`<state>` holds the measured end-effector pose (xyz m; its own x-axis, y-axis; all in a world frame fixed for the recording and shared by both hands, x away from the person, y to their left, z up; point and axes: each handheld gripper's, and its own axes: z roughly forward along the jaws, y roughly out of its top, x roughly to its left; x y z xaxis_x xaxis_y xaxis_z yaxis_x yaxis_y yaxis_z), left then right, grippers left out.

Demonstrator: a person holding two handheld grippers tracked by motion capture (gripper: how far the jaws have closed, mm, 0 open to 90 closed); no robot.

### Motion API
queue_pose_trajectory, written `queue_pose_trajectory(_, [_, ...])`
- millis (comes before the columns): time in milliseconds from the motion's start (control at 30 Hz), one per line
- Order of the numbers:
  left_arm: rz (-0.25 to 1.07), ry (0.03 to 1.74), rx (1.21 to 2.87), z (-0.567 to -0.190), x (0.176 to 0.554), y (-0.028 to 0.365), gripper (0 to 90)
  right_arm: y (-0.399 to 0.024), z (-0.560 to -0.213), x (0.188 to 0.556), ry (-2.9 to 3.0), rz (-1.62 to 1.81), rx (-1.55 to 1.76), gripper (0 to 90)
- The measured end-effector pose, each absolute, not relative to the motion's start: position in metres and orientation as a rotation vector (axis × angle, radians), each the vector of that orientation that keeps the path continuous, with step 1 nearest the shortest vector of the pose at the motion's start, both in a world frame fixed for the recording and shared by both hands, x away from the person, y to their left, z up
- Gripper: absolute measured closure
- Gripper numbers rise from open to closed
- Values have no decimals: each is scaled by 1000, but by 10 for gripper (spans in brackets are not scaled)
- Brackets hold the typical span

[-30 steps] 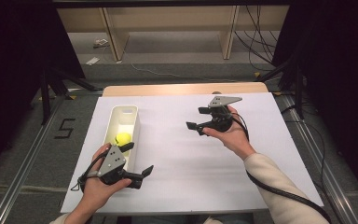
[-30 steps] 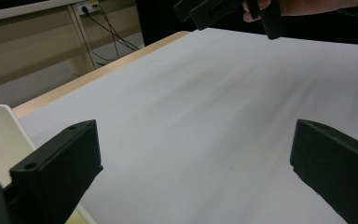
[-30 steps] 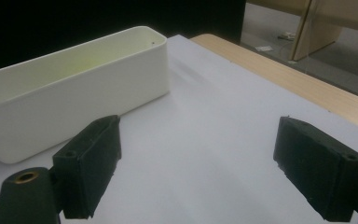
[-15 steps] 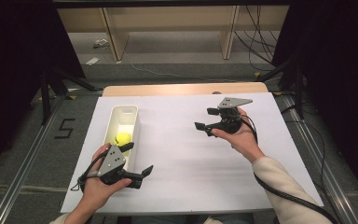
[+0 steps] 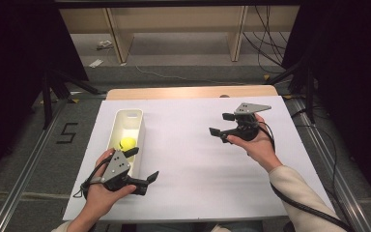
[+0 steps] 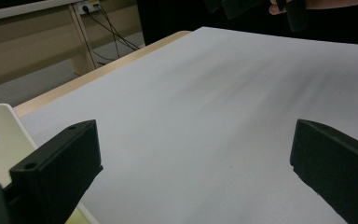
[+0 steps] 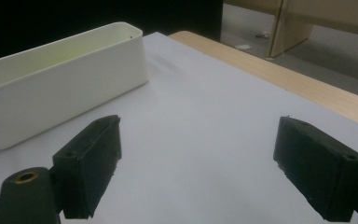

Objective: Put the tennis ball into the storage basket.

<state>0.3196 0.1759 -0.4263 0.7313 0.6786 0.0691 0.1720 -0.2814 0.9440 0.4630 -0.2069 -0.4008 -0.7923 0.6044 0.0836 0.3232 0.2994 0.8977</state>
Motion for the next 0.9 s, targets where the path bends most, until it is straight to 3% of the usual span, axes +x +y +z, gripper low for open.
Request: queue_pose_trajectory(900, [570, 664, 1823, -426, 319, 176, 13, -234, -405, 449, 2270, 1480, 898, 156])
